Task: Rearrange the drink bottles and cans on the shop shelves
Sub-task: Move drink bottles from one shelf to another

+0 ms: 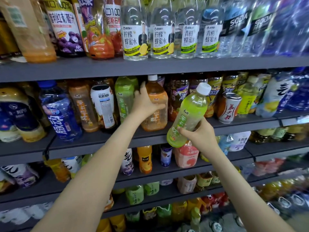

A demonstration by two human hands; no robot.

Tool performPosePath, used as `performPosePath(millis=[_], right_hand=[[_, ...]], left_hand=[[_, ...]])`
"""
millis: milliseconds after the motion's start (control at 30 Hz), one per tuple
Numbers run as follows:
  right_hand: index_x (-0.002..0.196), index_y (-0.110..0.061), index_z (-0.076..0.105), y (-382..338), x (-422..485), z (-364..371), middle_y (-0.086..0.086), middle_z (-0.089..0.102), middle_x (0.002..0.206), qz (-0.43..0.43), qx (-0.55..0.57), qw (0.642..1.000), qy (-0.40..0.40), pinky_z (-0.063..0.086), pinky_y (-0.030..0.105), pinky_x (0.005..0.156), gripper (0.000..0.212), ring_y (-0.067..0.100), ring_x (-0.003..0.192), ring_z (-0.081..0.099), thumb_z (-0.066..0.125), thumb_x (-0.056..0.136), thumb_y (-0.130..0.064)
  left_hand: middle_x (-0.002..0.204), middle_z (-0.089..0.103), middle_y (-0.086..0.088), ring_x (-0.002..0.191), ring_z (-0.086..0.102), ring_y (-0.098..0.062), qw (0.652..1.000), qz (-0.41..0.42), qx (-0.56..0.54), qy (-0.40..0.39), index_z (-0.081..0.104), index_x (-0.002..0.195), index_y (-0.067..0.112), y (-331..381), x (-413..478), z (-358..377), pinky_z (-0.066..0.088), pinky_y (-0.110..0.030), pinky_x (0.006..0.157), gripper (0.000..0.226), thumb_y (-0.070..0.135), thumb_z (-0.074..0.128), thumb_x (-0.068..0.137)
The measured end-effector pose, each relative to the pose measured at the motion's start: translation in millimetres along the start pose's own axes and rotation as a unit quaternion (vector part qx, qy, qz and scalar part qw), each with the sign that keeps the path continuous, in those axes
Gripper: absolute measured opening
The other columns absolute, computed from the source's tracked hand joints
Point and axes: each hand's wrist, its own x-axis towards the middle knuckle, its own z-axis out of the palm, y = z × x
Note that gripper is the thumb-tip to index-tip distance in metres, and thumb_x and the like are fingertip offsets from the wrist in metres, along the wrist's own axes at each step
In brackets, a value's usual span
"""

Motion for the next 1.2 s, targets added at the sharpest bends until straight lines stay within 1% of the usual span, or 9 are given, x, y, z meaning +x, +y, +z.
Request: performPosePath(millis=[133, 233, 400, 500, 600, 767, 867, 1033, 1200], right_hand=[[0.114, -0.017, 0.054, 7.7, 2.0, -3.8, -0.011, 0.062, 0.096, 0.001, 0.000, 1.000, 0.014, 0.043, 0.007, 0.065, 0.048, -0.008, 0.083, 0.055, 0.079, 0.074, -0.020], [0.117, -0.013, 0.053, 10.2, 3.2, -2.8, -0.008, 0.063, 0.100, 0.004, 0.014, 0.999, 0.031, 0.044, 0.009, 0.068, 0.050, -0.005, 0.083, 0.057, 0.079, 0.075, -0.019], [0.116, -0.015, 0.051, 5.7, 12.2, 4.1, -0.008, 0.061, 0.102, -0.010, 0.014, 1.000, 0.019, 0.043, 0.008, 0.066, 0.048, -0.003, 0.084, 0.055, 0.078, 0.076, -0.019], [0.118, -0.011, 0.050, 1.9, 21.3, 15.6, -0.002, 0.062, 0.106, -0.018, 0.005, 1.000, -0.001, 0.043, 0.018, 0.072, 0.052, 0.009, 0.092, 0.057, 0.078, 0.075, -0.019], [0.119, -0.008, 0.044, -3.7, 31.9, 34.2, 0.001, 0.059, 0.108, -0.030, 0.000, 0.999, -0.030, 0.043, 0.016, 0.067, 0.056, 0.011, 0.093, 0.055, 0.078, 0.075, -0.016], [0.128, -0.004, 0.043, -20.2, 55.2, 73.6, 0.008, 0.061, 0.113, -0.058, -0.047, 0.994, -0.085, 0.039, 0.019, 0.070, 0.062, 0.018, 0.099, 0.058, 0.075, 0.078, -0.021], [0.128, -0.005, 0.046, -25.2, 70.5, 97.1, 0.009, 0.063, 0.115, -0.043, -0.043, 0.992, -0.111, 0.046, 0.027, 0.076, 0.061, 0.024, 0.105, 0.060, 0.075, 0.079, -0.026], [0.126, -0.008, 0.049, -26.2, 78.9, 118.6, 0.006, 0.064, 0.115, -0.035, -0.029, 0.989, -0.137, 0.046, 0.025, 0.079, 0.057, 0.021, 0.106, 0.060, 0.075, 0.080, -0.029], [0.140, -0.007, 0.034, -21.8, 53.4, 122.2, 0.010, 0.051, 0.134, -0.083, 0.002, 0.995, -0.059, 0.044, 0.040, 0.102, 0.084, 0.025, 0.124, 0.049, 0.076, 0.075, -0.039]], left_hand=[[0.138, 0.028, -0.010, 0.125, 0.041, -0.028, 0.999, 0.008, 0.026, 0.032, 0.027, 0.143, 0.015, -4.4, -5.1, -5.1, 0.038, -0.035, 0.100, 0.107, 0.049, 0.084, 0.060], [0.135, 0.027, -0.007, 0.118, 0.046, -0.026, 0.997, 0.037, -0.015, 0.061, 0.031, 0.136, 0.021, -5.8, -24.1, -3.6, 0.038, -0.027, 0.093, 0.096, 0.044, 0.086, 0.060], [0.133, 0.046, -0.003, 0.116, 0.051, -0.019, 0.992, 0.072, -0.063, 0.083, 0.033, 0.134, 0.025, -14.0, -58.5, -8.2, 0.045, -0.033, 0.092, 0.093, 0.044, 0.085, 0.060], [0.130, 0.047, 0.005, 0.115, 0.048, -0.010, 0.986, 0.065, -0.101, 0.114, 0.036, 0.131, 0.026, -24.8, -82.5, -18.9, 0.041, -0.023, 0.091, 0.089, 0.040, 0.086, 0.059], [0.116, 0.048, 0.014, 0.105, 0.050, -0.001, 0.970, 0.012, -0.187, 0.155, 0.035, 0.121, 0.029, -41.5, -102.1, -40.0, 0.040, -0.012, 0.086, 0.081, 0.026, 0.088, 0.060], [0.114, 0.049, 0.011, 0.100, 0.053, -0.003, 0.954, -0.049, -0.236, 0.177, 0.034, 0.121, 0.028, -71.5, -120.5, -81.3, 0.045, -0.022, 0.083, 0.082, 0.013, 0.087, 0.060], [0.118, 0.053, 0.004, 0.104, 0.057, -0.012, 0.943, -0.072, -0.262, 0.190, 0.037, 0.121, 0.027, -82.5, -127.5, -96.5, 0.049, -0.033, 0.089, 0.083, 0.012, 0.088, 0.058], [0.107, 0.057, 0.007, 0.093, 0.060, -0.007, 0.925, -0.087, -0.322, 0.182, 0.039, 0.117, 0.026, -85.3, -139.1, -106.8, 0.050, -0.031, 0.080, 0.077, 0.005, 0.083, 0.058], [0.113, 0.061, 0.000, 0.101, 0.063, -0.015, 0.934, -0.105, -0.319, 0.119, 0.043, 0.113, 0.032, -92.6, -150.2, -103.3, 0.052, -0.035, 0.085, 0.093, 0.025, 0.093, 0.036]])
